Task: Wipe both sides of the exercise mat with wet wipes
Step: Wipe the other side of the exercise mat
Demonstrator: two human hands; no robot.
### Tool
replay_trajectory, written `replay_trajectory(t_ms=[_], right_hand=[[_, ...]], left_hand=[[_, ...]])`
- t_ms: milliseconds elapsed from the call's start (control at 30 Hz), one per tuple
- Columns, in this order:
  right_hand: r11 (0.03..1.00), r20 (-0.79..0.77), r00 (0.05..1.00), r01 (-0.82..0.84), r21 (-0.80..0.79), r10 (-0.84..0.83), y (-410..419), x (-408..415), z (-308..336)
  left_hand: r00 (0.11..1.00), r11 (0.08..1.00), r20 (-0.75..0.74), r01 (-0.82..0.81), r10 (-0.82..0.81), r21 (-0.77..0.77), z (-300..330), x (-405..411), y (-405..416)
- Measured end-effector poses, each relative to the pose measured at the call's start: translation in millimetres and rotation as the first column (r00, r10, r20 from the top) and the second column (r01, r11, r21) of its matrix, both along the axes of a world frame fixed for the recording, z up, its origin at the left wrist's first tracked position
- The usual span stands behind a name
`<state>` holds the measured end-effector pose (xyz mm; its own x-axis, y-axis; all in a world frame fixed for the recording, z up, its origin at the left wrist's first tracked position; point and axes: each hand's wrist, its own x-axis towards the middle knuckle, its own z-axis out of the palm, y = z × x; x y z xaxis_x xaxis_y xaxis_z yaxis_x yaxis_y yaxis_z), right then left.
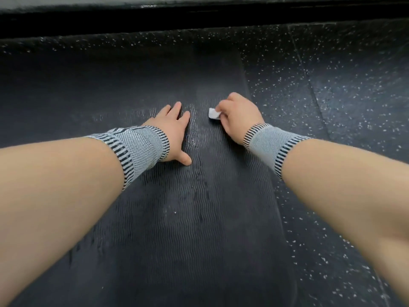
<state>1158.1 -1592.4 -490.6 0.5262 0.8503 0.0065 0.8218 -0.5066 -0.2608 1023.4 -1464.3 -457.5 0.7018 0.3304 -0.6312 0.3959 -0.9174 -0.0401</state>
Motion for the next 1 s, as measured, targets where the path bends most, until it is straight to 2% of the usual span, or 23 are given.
replay_trajectory(t_ms=[33,100,167,233,333,400,467,533,600,700,767,833,900,1000], right_hand=[[0.997,0.002,0.997,0.074,-0.009,-0.073,6,-3,0],[0.997,0.007,0.997,0.077,-0.029,-0.077,-1,-19,-1],[0.997,-0.017,0.997,-0.071,0.022,0.072,-31,-45,-1],[0.963,-0.098,0.958,-0.264,0.054,0.268,-66,-70,3],[0.89,-0.147,0.881,-0.456,-0.02,0.449,-84,-77,8],[0.91,-0.08,0.91,-0.411,-0.047,0.407,-67,-67,11],[0.976,-0.018,0.978,-0.209,-0.069,0.208,-44,-54,9],[0.996,-0.009,0.999,-0.038,-0.081,0.038,-34,-56,8],[0.996,-0.01,0.997,-0.073,-0.043,0.073,-50,-76,5],[0.951,-0.116,0.944,-0.31,0.003,0.309,-104,-121,10],[0.899,-0.177,0.887,-0.437,-0.022,0.427,-127,-135,12],[0.877,-0.188,0.864,-0.48,-0.031,0.467,-128,-133,12],[0.921,-0.139,0.914,-0.388,-0.025,0.382,-111,-123,9],[0.988,-0.091,0.985,-0.151,-0.032,0.147,-91,-115,4]], left_hand=[[1.0,1.0,0.011,-0.012,0.012,0.017,1,-3,-2],[0.998,0.999,0.051,-0.033,0.032,0.029,3,-12,-8],[0.993,0.999,0.111,-0.051,0.048,0.019,3,-22,-13],[0.983,0.998,0.169,-0.07,0.067,0.008,2,-32,-16],[0.968,0.998,0.246,-0.053,0.045,0.026,-2,-45,-26],[0.956,0.999,0.292,-0.022,0.008,0.045,-6,-54,-36],[0.95,1.0,0.311,-0.005,-0.004,0.029,-9,-65,-43],[0.956,0.999,0.291,0.039,-0.038,0.002,-8,-77,-45],[0.966,0.993,0.234,0.119,-0.112,-0.016,-7,-92,-48],[0.964,0.974,0.15,0.224,-0.218,-0.022,-6,-114,-50],[0.962,0.969,0.129,0.246,-0.241,-0.019,-7,-122,-49],[0.964,0.972,0.136,0.233,-0.228,-0.022,-9,-126,-52],[0.966,0.975,0.142,0.222,-0.218,-0.01,-11,-128,-59],[0.958,0.969,0.148,0.246,-0.245,0.011,-12,-134,-66]])
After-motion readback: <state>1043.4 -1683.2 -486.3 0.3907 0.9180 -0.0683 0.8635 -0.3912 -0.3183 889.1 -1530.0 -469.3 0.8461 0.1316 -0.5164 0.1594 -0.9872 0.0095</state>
